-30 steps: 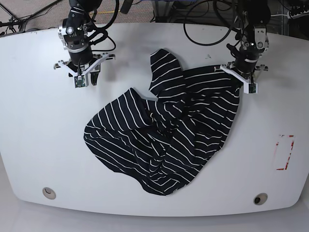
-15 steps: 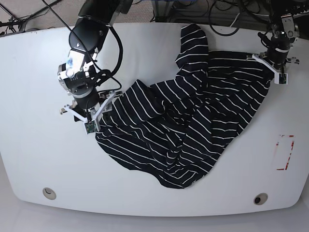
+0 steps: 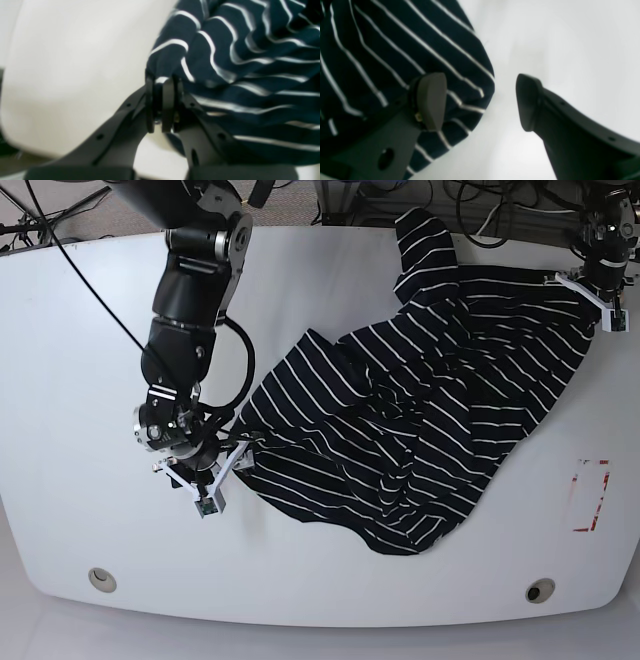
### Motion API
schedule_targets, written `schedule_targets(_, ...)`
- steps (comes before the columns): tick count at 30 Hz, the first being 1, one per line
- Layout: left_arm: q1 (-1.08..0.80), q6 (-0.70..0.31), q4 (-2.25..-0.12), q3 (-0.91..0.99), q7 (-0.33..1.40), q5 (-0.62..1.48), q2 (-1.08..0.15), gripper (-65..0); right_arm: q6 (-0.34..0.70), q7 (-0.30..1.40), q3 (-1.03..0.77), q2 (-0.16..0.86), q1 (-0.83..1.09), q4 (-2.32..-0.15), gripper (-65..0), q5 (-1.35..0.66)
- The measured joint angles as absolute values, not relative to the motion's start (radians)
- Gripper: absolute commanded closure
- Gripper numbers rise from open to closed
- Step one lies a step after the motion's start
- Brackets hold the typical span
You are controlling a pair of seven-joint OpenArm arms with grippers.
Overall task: Fold the T-shirt properly
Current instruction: 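Reach the right gripper to the shirt's opposite edge and grasp it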
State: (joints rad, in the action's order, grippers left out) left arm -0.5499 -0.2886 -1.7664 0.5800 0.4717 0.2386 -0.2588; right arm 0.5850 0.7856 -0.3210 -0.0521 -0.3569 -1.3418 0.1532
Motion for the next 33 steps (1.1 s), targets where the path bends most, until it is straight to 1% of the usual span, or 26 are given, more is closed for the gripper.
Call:
schedule_targets(5, -0.55, -0.285, -1.765, 0.584, 0.478, 0.229, -0.261, 0.0, 0.581, 0.751, -0.322, -0.036, -0.469, -1.143, -41.7, 0.164)
schedule_targets(7, -0.549, -0.286, -1.765, 0.585, 0.472, 0.234, -0.26, 0.0, 0.581, 0.71, -0.323, -0.036, -0.503, -1.072, -41.7, 0.157)
schedule_targets(11, -0.552, -0.286, -1.765, 0.585, 0.473, 0.233, -0.26, 0.0, 0.581, 0.627, -0.321, -0.036, -0.549, -0.942, -41.7, 0.154)
schedule_targets(15, -0.551, -0.285, -1.765, 0.585, 0.474, 0.233, -0.26, 0.0, 0.581, 0.611, -0.321, -0.036, -0.583, -0.836, -41.7, 0.157)
schedule_targets(19, -0.551, -0.286, -1.765, 0.585, 0.475, 0.233, -0.258, 0.0, 0.58, 0.476, -0.321, -0.036, -0.603, -0.735, -41.7, 0.16)
schedule_targets(25, -0.551, -0.286, -1.765, 0.585, 0.475, 0.232, -0.259, 0.0, 0.581, 0.363, -0.317, -0.012, -0.606, -0.64, -41.7, 0.153)
schedule_targets(33, -0.551, -0.285, -1.765, 0.584, 0.475, 0.233, -0.258, 0.0, 0.577, 0.34, -0.316, 0.001, -0.611, -0.627, -41.7, 0.158)
